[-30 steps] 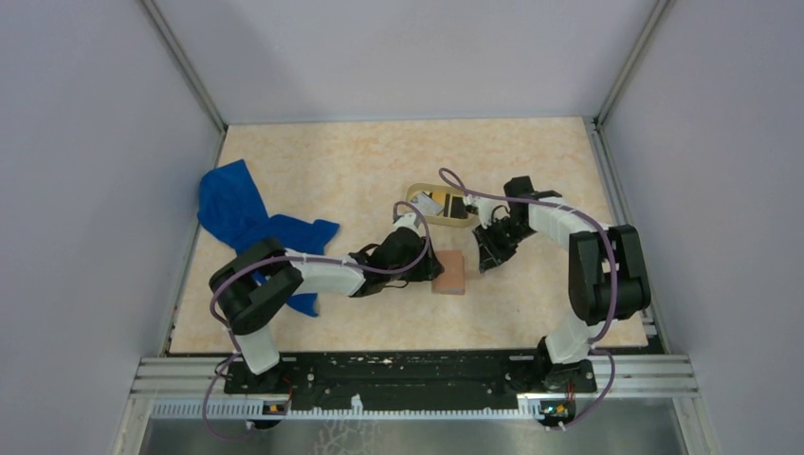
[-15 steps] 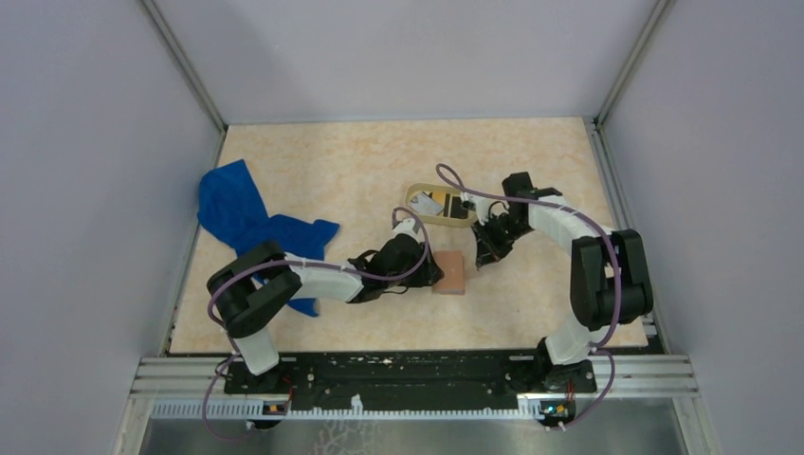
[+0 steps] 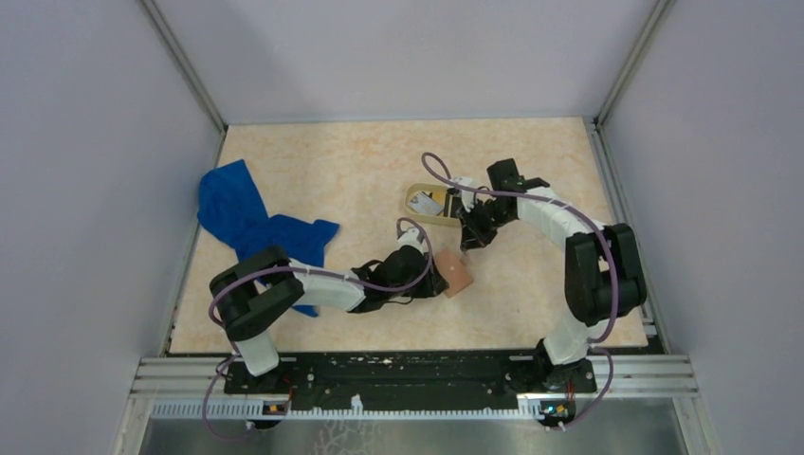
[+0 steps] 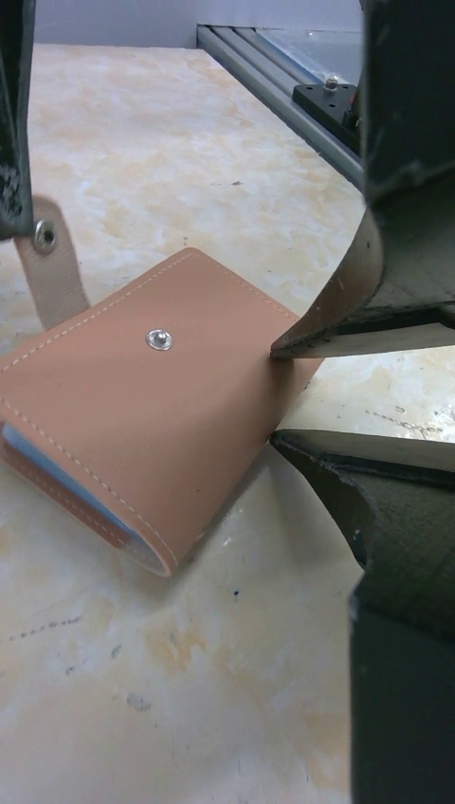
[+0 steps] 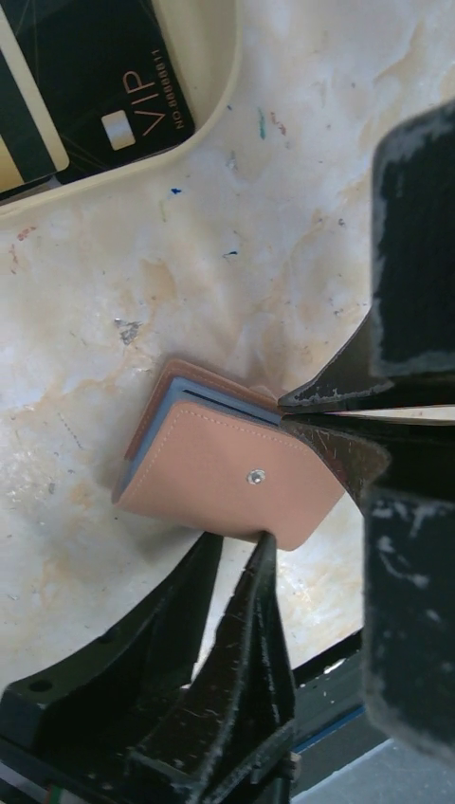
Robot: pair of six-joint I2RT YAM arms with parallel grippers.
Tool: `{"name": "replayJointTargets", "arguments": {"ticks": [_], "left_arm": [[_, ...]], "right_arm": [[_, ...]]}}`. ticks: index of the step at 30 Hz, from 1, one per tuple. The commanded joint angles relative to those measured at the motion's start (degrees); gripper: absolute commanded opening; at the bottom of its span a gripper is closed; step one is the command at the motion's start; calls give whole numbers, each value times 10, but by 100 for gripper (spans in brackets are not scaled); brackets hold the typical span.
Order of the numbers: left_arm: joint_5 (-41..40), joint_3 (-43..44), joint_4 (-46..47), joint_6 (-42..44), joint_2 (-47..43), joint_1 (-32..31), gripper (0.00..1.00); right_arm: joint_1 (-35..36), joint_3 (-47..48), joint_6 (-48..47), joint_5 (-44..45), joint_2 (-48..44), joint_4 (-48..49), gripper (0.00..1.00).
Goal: Put the credit cards into the card holder
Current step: Close the card holder at the center of the board.
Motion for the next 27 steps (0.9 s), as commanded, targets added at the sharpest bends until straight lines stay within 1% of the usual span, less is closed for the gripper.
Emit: {"name": "replayJointTargets", "arguments": {"ticks": [1,3,4,6,8,11,13,15,20,22,27], "left_arm": [[3,4,29,-10,19,-8,40],[-2,10,29,-5,23,-8,40],[-4,10,29,-3,22,-8,40],[-8,5,29,1,16,-7,41],[-9,-6,38,8,5,-8,42],[-9,-24,51,27,-16,-7,45],[-12,-32,52,42,-29,-8,48],[-16,-38,48,54,-43,-8,49],[-27,-55,43,78,-70,-6,52],[-26,-59,46,91,-74,-4,54],[-21,-59,45,121,-91,8,54]], "right_arm": [[11,27,19,-18,15,29,2],[11,19,23,-18,10,38,12],[11,11,24,-13,0,42,21],[10,-2,26,-1,-27,55,31],[8,-17,29,0,-60,69,38],[1,-36,32,2,-107,91,45],[-9,-52,34,5,-122,101,49],[-27,-57,35,-3,-115,94,50],[-86,-27,19,-69,-40,31,46],[-92,-25,13,-78,-20,24,46],[-103,-18,16,-94,12,16,44]]}}
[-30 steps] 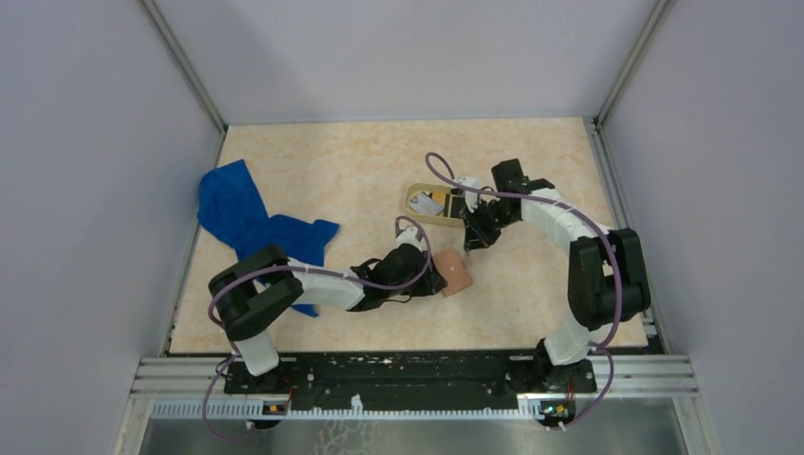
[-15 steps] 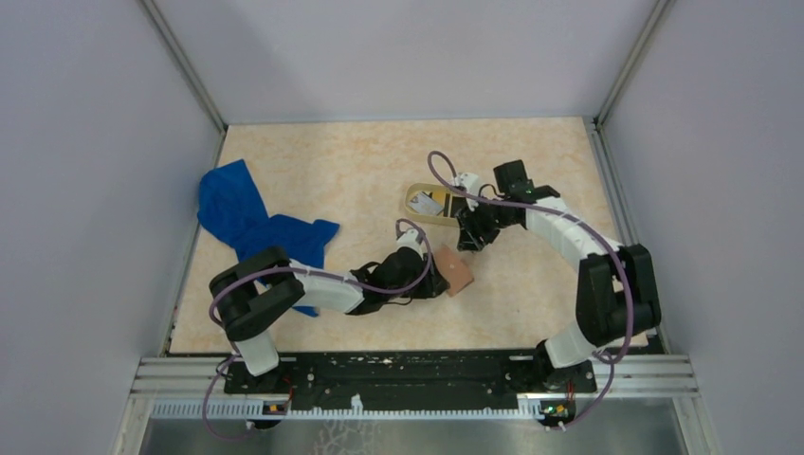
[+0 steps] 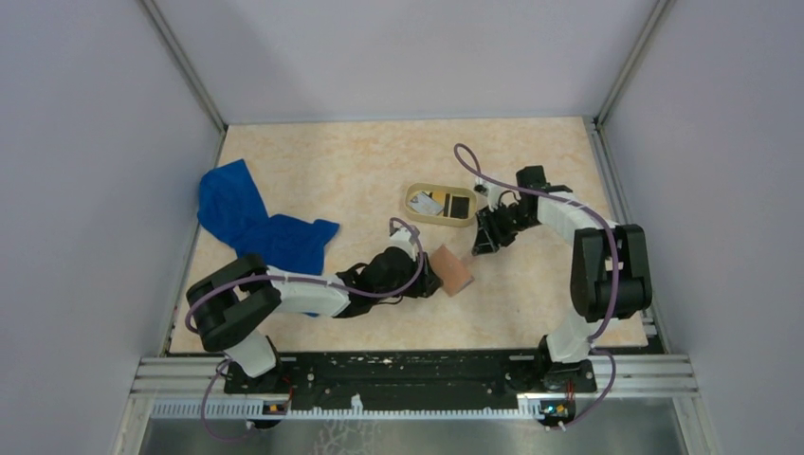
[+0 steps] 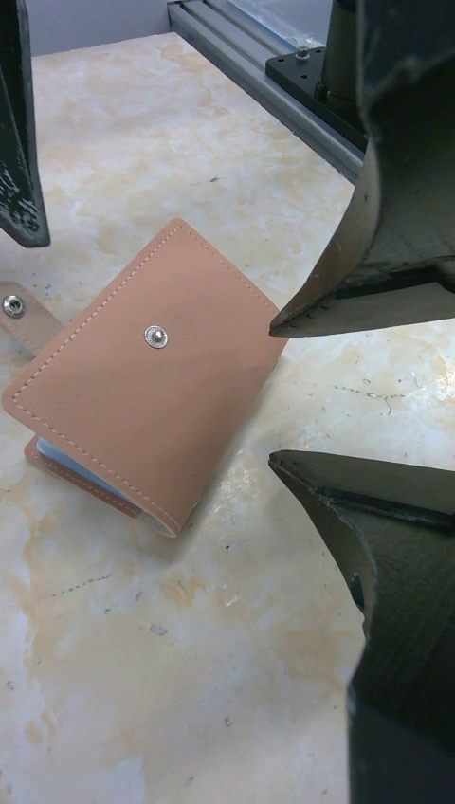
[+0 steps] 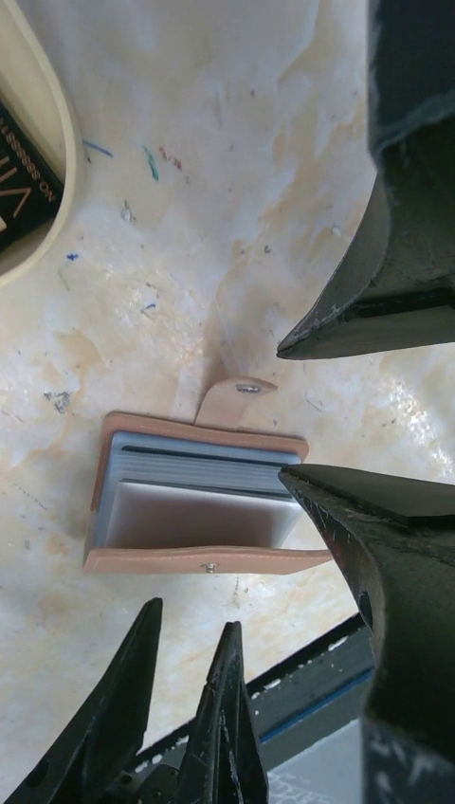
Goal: Put the credit cards into the card holder
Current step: Close the card holder at the center of the board.
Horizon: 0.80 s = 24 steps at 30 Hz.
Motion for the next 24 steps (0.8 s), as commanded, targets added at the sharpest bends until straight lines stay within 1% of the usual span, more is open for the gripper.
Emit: {"name": "replayJointTargets", "arguments": {"ticks": [1,3,5,8,17,24], "left_arm": [[-3,-3,12,46,-27,10,54],[4,1,8,56,-30,18,52],[11,9,-1,64,-27,28,47],[21,27,-17,74,-18,36,43],[43,62,-21,76,14,38,42],[45,79,-31,77,36,38,42]], "right_arm": [[-10,30,-8,-42,13,-12,43],[-14,30,-5,-48,22,-11,41],[-20,32,-1,-54,31,-13,35],[-21,32,3,-60,41,-10,33],[-21,34,17,-64,55,9,28],[-21,37,18,-68,59,9,24]]}}
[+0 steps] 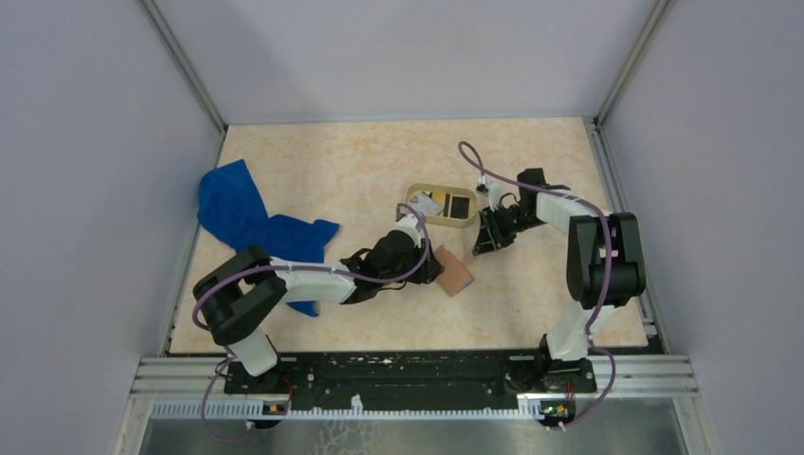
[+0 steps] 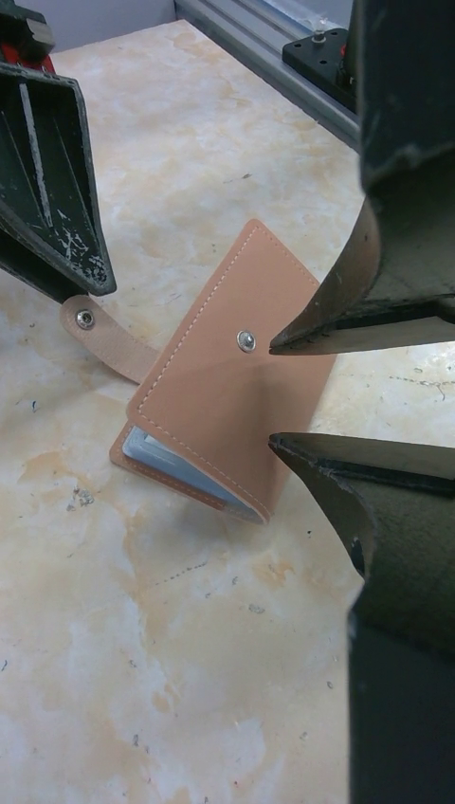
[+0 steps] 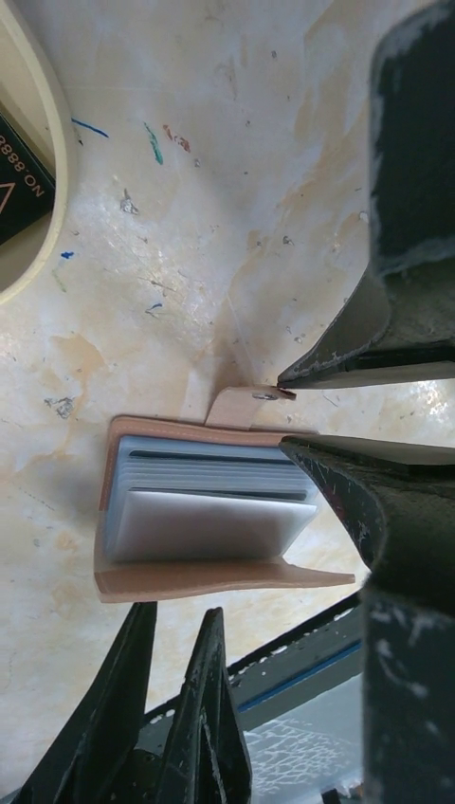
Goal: Put the credit cards into the card holder
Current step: Close the card holder at the center of the board.
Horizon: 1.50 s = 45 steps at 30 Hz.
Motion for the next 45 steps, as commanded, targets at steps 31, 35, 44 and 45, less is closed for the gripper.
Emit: {"name": "replayJointTargets", "arguments": {"ticks": [31,35,44,45], "left_arm": [[21,40,-11,5,61,4,41],[25,39,-10,4,61,5,40],[29,39,-7,4,63,6,40],[29,39,-6,4,63,6,40]], "right_arm": [[-4,14,4,-19,-26,41,1],[-3,12,5,-17,-19,39,2],[-2,21,4,-18,5,26,13],[-3,21,4,-19,6,27,13]]}}
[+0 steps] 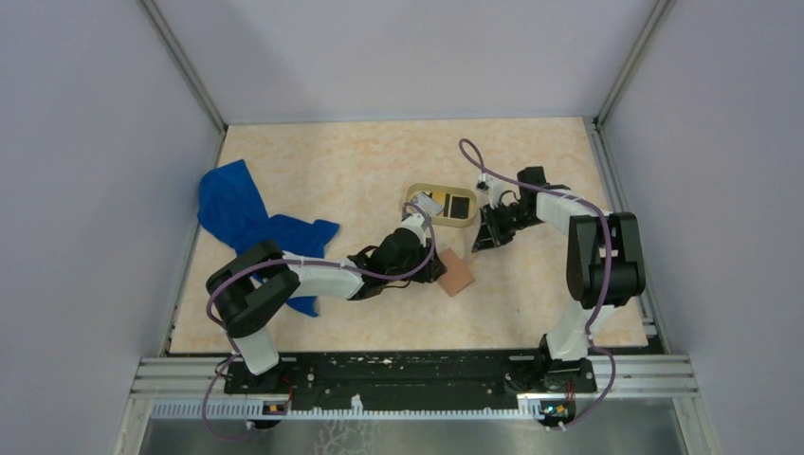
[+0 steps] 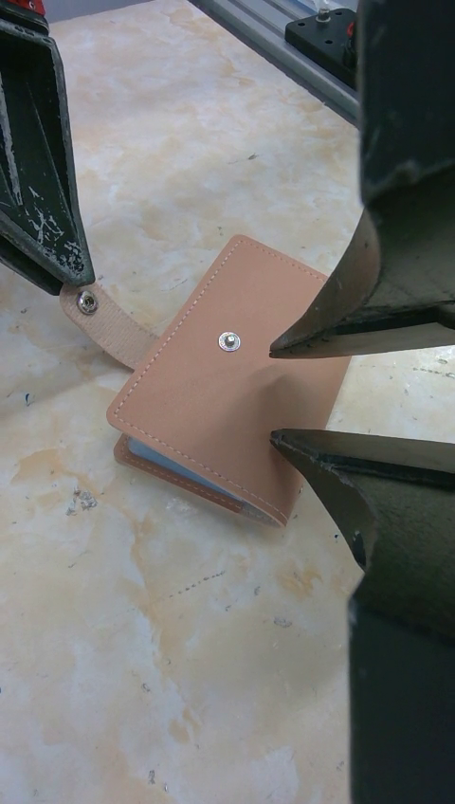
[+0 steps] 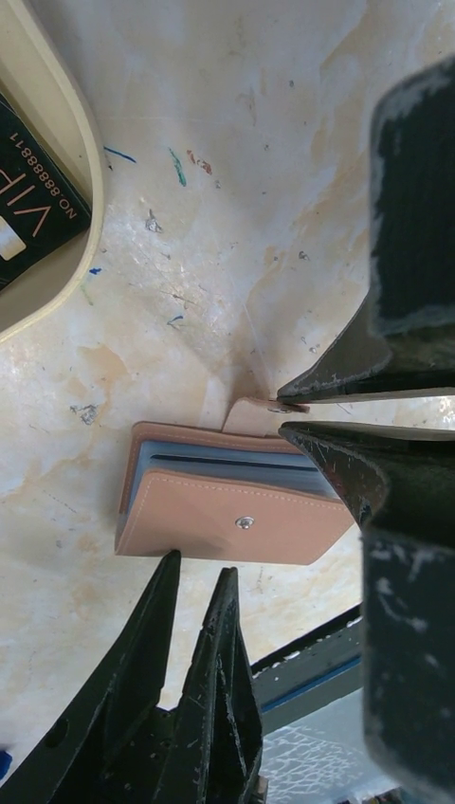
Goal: Put the credit cards into the card holder
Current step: Close the card holder at the center of the board.
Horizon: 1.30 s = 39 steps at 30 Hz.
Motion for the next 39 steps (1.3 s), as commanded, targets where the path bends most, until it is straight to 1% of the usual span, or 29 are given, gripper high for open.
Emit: {"name": "replayJointTargets", "arguments": {"ticks": [1,7,12,26,39], "left_arm": [[12,7,0,-1,15,1,40],[12,7,0,0,16,1,40],[14,9,0,0,17,2,39],[14,8,-1,0,17,2,39],[15,9,-2,1,20,3,38]], "right_arm": [[-2,17,-5,-16,5,3,14],[-3,20,-7,-18,14,-1,16],[-3,22,-8,-17,20,-4,16],[-3,19,2,-23,-9,7,16],[-4,15,5,-19,-21,11,11]]}}
